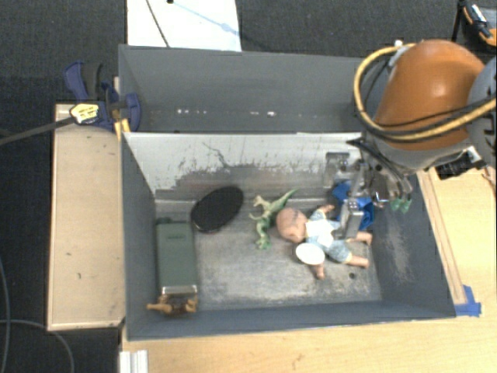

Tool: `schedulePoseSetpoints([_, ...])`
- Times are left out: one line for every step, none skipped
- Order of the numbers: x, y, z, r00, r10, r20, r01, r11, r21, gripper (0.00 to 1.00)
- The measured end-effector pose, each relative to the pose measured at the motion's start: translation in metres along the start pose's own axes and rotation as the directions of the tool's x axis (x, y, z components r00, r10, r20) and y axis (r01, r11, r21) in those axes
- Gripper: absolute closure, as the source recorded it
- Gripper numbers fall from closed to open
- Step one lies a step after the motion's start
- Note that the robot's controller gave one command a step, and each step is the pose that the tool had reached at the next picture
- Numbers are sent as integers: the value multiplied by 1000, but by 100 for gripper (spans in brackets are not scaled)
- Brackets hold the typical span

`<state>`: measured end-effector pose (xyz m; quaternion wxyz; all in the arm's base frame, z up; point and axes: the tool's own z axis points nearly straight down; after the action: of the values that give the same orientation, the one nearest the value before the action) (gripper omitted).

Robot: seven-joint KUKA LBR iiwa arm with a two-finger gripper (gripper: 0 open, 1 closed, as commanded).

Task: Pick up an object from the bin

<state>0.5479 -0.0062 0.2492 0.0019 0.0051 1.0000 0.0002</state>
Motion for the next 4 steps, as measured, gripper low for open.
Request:
schedulePoseSetpoints([-5,0,50,1000,-1,7,1,1000,0,0])
schedulePoseSetpoints([-19,-17,114,997,74,2,-74,997,0,0])
schedulePoseSetpoints([16,6,173,977,211,15,-211,978,-3,100])
schedulePoseSetpoints([17,6,173,978,210,15,-210,978,-3,100])
